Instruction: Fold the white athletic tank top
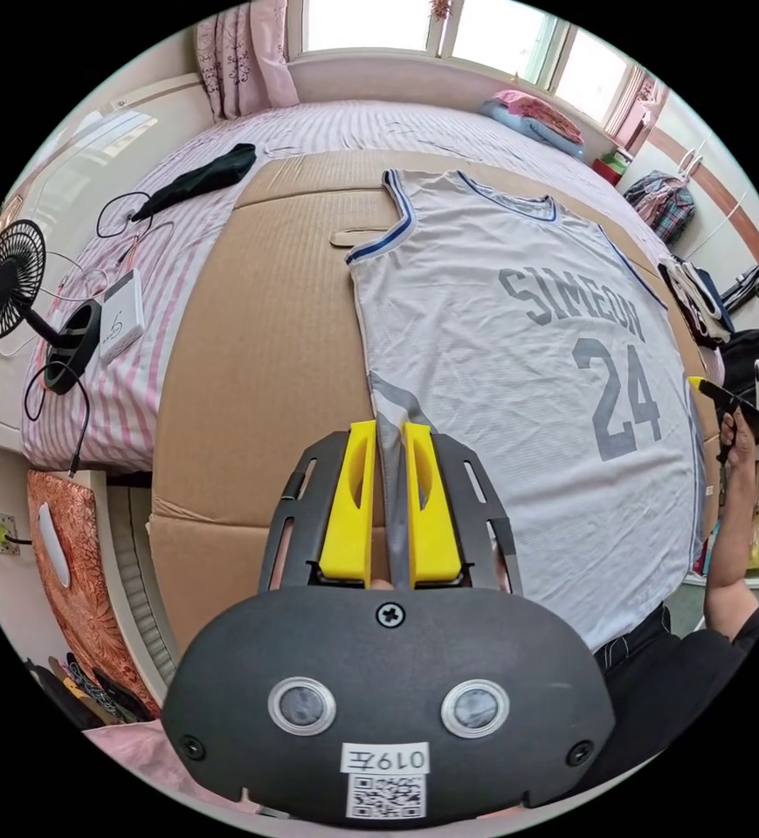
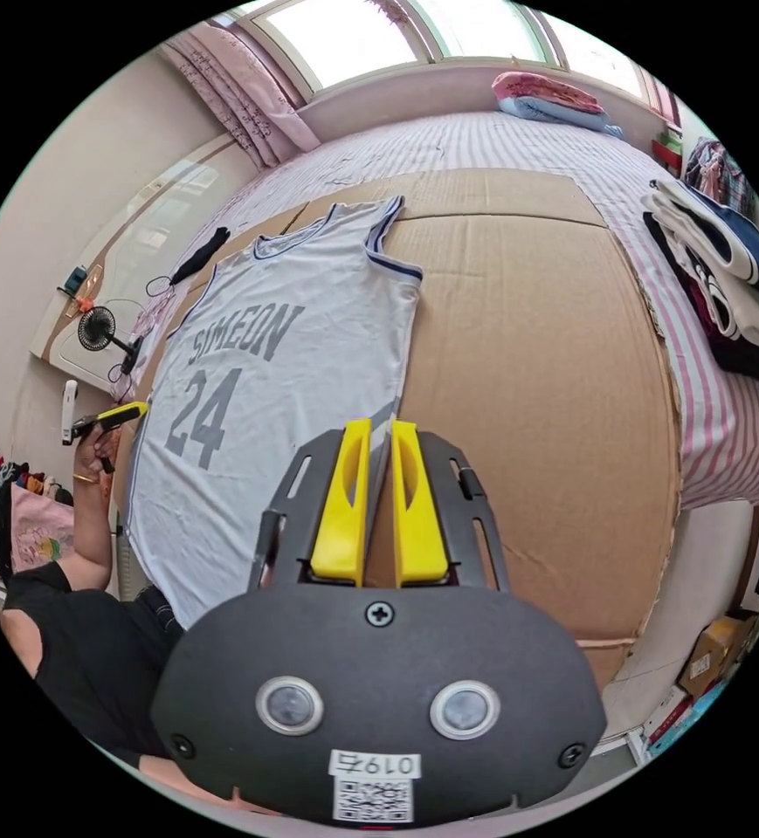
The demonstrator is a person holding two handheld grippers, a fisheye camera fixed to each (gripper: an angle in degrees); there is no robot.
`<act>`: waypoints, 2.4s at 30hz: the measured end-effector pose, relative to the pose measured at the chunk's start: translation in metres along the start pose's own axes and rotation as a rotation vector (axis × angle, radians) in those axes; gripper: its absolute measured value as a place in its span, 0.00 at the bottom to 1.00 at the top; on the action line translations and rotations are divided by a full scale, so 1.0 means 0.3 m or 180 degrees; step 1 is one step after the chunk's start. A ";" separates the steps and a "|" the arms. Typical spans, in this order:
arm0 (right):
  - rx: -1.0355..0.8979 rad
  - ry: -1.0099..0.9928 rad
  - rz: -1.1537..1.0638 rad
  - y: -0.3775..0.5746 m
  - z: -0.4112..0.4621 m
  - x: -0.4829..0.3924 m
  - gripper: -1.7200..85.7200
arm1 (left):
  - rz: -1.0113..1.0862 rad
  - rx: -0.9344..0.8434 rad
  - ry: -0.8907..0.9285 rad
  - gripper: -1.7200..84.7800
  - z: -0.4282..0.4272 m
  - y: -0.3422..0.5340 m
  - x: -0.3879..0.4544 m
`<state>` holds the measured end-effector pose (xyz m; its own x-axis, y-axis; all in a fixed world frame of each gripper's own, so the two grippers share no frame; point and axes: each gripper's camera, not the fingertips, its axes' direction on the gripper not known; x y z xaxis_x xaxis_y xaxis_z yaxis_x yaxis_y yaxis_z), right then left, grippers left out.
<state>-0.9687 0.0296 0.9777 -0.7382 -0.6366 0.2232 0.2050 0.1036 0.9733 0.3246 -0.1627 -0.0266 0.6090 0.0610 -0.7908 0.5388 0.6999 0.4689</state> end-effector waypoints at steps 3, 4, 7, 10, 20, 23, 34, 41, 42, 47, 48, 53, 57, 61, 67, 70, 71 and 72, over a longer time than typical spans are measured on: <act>-0.0003 0.0212 -0.0104 -0.008 0.030 -0.024 0.02 | 0.0048 0.0009 -0.0010 0.05 0.003 -0.008 0.002; -0.0002 0.0229 -0.0099 -0.015 0.036 -0.025 0.02 | 0.0056 0.0007 -0.0009 0.05 0.005 -0.013 0.002; 0.0018 0.0295 -0.0066 -0.037 0.050 -0.023 0.02 | 0.0076 -0.0004 -0.0018 0.06 0.009 -0.024 0.002; -0.0027 0.0262 -0.0166 -0.069 0.064 -0.043 0.04 | 0.0085 -0.0043 -0.0071 0.08 0.008 -0.038 -0.004; 0.0676 -0.0431 -0.0645 -0.487 0.071 -0.081 0.02 | 0.0035 0.0540 0.0124 0.09 -0.033 -0.371 -0.066; 0.0693 -0.0493 -0.1026 -0.678 0.133 -0.172 0.02 | 0.0175 0.0811 0.0265 0.09 -0.008 -0.526 -0.028; 0.0126 -0.0268 -0.1694 -1.392 0.542 -0.433 0.08 | 0.1001 0.0938 0.0075 0.10 0.153 -1.143 0.160; -0.0018 -0.0393 -0.2119 -1.640 0.826 -0.717 0.09 | 0.0987 0.0509 -0.0595 0.10 0.291 -1.356 0.181; -0.0013 -0.0393 -0.2140 -1.655 0.842 -0.736 0.09 | 0.0935 0.0513 -0.0539 0.10 0.292 -1.362 0.157; -0.0342 -0.0701 -0.1780 -1.850 1.029 -0.814 0.10 | 0.0184 0.0436 0.0346 0.13 0.305 -1.362 -0.138; -0.0383 -0.0737 -0.1694 -1.872 1.050 -0.811 0.10 | 0.0116 0.0389 0.0422 0.13 0.313 -1.361 -0.164; -0.0575 -0.0986 -0.1056 -2.003 1.199 -0.744 0.11 | -0.0148 0.0221 0.1014 0.16 0.369 -1.361 -0.308; -0.0615 -0.1061 -0.0951 -2.042 1.255 -0.726 0.10 | -0.0026 0.0299 0.1065 0.16 0.394 -1.383 -0.326; -0.0613 -0.1065 -0.0879 -2.072 1.312 -0.705 0.08 | 0.0176 0.0307 0.1073 0.12 0.428 -1.417 -0.312; -0.0391 -0.1325 -0.0815 -2.088 1.337 -0.647 0.01 | 0.0329 0.0322 0.1135 0.05 0.452 -1.447 -0.308; -0.0292 -0.1377 -0.0816 -2.092 1.349 -0.621 0.01 | 0.0274 0.0378 0.1073 0.04 0.451 -1.460 -0.318; -0.0288 -0.1376 -0.0806 -2.093 1.363 -0.614 0.01 | 0.0213 0.0395 0.1101 0.04 0.454 -1.467 -0.326; -0.0294 -0.1378 -0.0802 -2.094 1.371 -0.611 0.01 | 0.0180 0.0399 0.1112 0.03 0.457 -1.471 -0.330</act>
<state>-1.2265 0.3953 0.3475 -0.9667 -0.2559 0.0033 0.0279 -0.0929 0.9953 0.1063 -0.5751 -0.1013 0.4160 0.3514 -0.8387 0.5903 0.5972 0.5430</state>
